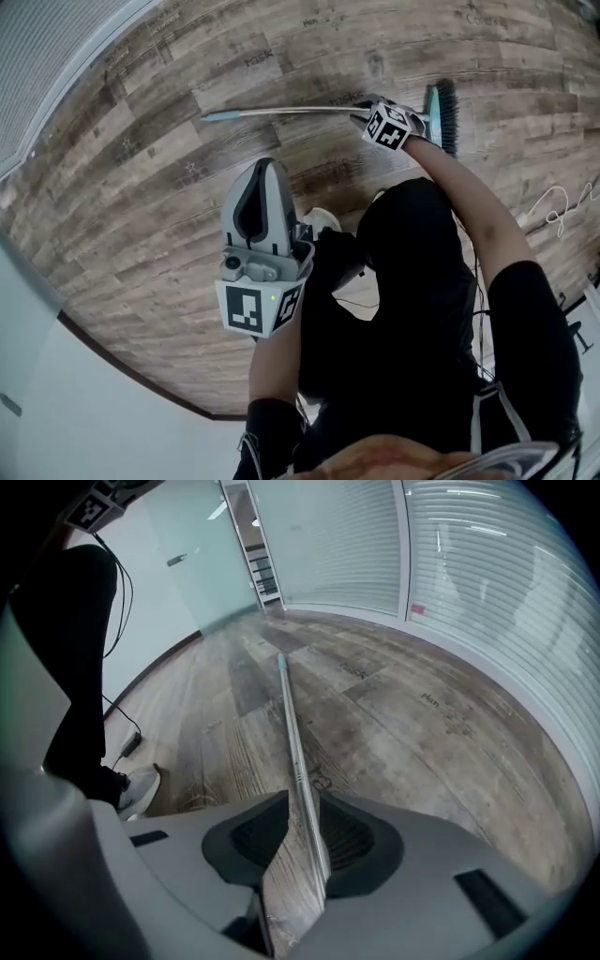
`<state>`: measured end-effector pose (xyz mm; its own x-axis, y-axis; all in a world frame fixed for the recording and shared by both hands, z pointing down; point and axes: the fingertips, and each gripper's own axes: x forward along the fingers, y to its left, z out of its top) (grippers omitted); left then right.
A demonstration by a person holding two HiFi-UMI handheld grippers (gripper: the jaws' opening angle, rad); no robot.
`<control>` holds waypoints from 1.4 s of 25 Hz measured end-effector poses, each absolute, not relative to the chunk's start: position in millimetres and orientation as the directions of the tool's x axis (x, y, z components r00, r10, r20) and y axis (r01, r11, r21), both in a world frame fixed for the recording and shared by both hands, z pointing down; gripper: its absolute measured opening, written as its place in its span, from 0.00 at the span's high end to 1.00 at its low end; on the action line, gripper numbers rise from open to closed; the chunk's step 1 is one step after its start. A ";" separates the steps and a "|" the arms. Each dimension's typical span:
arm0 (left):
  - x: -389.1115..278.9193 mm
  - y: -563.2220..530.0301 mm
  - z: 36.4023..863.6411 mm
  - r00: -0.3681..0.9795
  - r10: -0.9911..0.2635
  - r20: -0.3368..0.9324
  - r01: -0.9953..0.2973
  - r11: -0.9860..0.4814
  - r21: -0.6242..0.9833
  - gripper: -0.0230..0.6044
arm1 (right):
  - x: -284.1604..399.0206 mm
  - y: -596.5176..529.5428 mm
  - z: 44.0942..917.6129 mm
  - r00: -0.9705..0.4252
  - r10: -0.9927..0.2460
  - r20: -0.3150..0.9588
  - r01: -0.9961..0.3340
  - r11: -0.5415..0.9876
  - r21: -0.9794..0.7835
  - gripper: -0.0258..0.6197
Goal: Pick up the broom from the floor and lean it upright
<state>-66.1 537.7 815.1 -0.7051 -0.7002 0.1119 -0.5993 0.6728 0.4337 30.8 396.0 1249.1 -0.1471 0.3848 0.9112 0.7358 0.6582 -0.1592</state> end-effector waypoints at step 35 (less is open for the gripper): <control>-47.1 546.0 757.5 -0.778 -0.618 0.118 -0.562 0.767 0.309 0.93 | 34.1 342.1 1078.9 -0.270 0.394 0.879 0.675 0.728 -0.119 0.83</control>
